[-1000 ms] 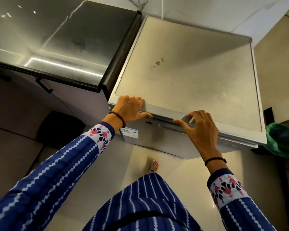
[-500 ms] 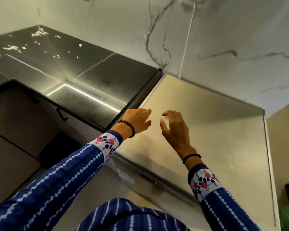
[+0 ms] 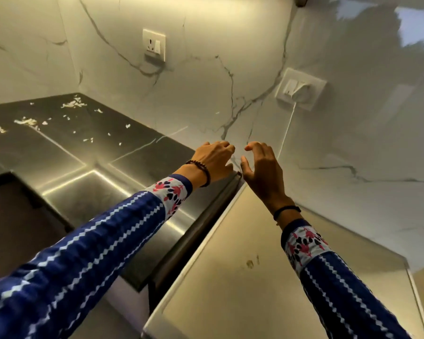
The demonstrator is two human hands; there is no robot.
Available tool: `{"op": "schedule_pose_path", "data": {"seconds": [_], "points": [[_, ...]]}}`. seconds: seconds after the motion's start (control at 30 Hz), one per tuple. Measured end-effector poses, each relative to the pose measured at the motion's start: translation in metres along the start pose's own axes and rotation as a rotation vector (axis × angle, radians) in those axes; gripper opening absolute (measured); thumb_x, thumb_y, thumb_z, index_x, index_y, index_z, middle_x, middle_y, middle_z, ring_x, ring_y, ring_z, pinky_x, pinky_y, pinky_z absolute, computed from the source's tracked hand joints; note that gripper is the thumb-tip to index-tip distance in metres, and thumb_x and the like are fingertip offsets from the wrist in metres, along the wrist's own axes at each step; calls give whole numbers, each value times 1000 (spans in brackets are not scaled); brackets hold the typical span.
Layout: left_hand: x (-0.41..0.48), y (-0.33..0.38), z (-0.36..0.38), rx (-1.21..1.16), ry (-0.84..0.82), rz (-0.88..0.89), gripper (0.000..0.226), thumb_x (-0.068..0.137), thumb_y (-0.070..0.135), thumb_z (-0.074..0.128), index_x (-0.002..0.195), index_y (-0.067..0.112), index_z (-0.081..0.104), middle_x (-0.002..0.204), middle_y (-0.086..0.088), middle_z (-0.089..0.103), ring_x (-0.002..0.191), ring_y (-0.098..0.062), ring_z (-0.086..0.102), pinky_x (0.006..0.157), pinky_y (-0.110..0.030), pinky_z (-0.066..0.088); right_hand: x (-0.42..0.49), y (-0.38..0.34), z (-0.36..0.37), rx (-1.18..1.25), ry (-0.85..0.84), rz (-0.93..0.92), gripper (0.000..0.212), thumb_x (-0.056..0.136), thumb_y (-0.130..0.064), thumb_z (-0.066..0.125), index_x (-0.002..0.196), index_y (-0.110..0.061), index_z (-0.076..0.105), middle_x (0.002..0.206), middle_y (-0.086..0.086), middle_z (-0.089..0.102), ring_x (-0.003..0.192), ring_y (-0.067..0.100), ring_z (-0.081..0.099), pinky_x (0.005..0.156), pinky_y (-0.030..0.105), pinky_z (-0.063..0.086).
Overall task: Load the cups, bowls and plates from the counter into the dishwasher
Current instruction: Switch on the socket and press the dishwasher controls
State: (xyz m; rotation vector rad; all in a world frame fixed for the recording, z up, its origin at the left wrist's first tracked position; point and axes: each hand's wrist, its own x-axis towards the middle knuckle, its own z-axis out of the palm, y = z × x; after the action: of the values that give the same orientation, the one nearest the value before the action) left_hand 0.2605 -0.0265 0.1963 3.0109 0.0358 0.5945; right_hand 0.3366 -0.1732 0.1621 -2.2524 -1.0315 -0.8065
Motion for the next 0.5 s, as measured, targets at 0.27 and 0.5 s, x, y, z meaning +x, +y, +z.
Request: {"op": "schedule_pose_path", "data": {"seconds": [0.27, 0.5], "points": [[113, -51, -1, -2, 57, 127, 47, 94, 33, 53, 136, 11, 47, 153, -8, 32, 132, -25, 43, 104, -36, 38, 99, 25, 31, -159, 39, 33, 35, 90, -14, 67, 122, -2, 60, 136, 20, 56, 120, 34, 59, 95, 41, 52], [199, -63, 8, -3, 46, 224, 46, 95, 32, 52, 136, 11, 49, 162, -8, 5, 149, -21, 11, 117, -37, 21, 143, 60, 34, -368, -10, 136, 46, 87, -14, 67, 131, -4, 56, 159, 19, 33, 134, 35, 50, 99, 46, 46]]}}
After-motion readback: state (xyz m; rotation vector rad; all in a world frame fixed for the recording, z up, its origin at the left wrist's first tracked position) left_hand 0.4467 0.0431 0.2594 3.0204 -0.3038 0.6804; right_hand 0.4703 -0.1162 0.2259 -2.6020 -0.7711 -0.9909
